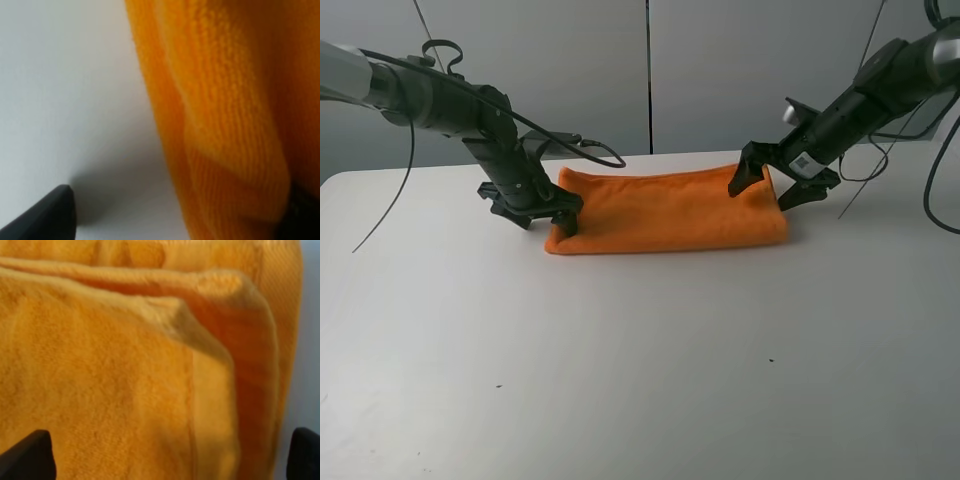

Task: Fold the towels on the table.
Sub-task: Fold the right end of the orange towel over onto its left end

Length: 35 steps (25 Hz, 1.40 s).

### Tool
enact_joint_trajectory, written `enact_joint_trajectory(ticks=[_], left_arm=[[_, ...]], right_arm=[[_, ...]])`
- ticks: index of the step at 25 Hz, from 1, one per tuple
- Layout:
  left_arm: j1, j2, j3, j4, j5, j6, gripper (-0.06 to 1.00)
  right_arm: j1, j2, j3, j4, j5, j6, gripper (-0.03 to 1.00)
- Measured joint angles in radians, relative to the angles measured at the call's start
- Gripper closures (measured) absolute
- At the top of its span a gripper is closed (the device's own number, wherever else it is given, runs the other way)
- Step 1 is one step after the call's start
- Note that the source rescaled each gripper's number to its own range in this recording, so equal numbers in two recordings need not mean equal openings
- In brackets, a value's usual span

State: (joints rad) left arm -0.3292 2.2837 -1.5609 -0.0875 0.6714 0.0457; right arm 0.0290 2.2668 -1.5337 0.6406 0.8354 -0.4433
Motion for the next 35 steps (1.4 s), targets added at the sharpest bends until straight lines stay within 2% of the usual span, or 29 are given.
enact_joint_trajectory(ticks=[8,20,29,31,35], left_arm=[[0.0,0.0,-0.003,0.0,0.009,0.001,-0.05],[0.0,0.0,-0.004,0.0,0.009,0.002,-0.05],[0.0,0.0,-0.004,0.0,0.009,0.002,-0.05],[0.0,0.0,-0.004,0.0,0.009,0.002,-0.05],[0.0,0.0,-0.004,0.0,0.009,0.002,-0.05]], right_arm=[[-0.014,0.006,-0.004,-0.028,0.017,0.066,-0.03],[0.07,0.011,-0.006,-0.003,-0.031,0.077,-0.03],[0.088,0.012,-0.006,0.005,-0.034,0.077,-0.03],[0.089,0.012,-0.006,0.005,-0.034,0.079,0.05],[0.089,0.012,-0.006,-0.001,-0.034,0.079,0.49]])
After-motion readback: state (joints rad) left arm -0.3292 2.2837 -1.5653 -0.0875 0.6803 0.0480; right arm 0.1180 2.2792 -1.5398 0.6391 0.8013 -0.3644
